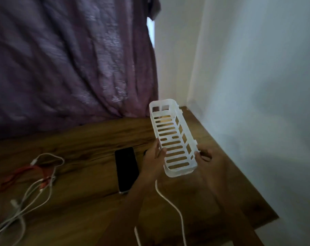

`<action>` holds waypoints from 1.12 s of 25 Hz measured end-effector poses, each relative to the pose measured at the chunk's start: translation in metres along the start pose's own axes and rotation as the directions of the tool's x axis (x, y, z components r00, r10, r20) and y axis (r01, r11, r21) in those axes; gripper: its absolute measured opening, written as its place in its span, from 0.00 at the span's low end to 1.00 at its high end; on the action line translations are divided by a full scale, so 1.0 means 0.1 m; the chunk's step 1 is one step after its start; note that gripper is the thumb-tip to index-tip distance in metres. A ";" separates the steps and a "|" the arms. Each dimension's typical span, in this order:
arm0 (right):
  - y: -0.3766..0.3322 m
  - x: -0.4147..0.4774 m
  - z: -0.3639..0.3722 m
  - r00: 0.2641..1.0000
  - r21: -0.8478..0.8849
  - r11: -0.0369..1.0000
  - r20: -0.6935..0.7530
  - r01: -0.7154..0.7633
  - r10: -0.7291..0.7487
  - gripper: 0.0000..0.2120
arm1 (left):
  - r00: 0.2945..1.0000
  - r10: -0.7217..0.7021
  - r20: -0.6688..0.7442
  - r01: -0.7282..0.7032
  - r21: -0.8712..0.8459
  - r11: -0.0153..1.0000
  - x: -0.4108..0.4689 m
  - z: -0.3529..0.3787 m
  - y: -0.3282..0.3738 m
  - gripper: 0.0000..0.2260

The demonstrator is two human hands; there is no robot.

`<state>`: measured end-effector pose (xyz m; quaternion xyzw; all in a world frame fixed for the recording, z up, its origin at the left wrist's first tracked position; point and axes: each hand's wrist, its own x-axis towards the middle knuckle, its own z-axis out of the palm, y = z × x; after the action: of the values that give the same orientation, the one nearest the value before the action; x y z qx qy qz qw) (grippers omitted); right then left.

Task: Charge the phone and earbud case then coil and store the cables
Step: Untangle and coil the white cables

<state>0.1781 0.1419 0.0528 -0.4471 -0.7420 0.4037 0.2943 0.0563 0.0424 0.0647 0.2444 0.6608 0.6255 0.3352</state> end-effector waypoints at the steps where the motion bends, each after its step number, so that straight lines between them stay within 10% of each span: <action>1: -0.11 -0.14 0.12 0.999 0.029 1.000 0.049 0.004 -0.006 0.12 | 0.999 0.024 -0.027 -0.024 -0.001 1.000 -0.13 -0.20 0.02 0.13; 13: -0.74 -2.28 1.54 0.990 0.126 0.992 0.138 -0.004 -0.014 0.13 | 0.996 0.013 -0.086 -0.007 0.071 0.997 -1.80 -2.32 -0.62 0.13; 28: -0.60 -2.77 1.90 0.998 -0.075 0.996 0.035 -0.049 0.052 0.14 | 0.994 -0.084 -0.074 0.091 0.095 0.991 -2.06 -2.58 -1.04 0.16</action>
<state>0.1194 -0.1881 -0.0114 -0.4688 -0.7503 0.3912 0.2533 0.0082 -0.2914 -0.0119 0.2092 0.7121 0.5851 0.3267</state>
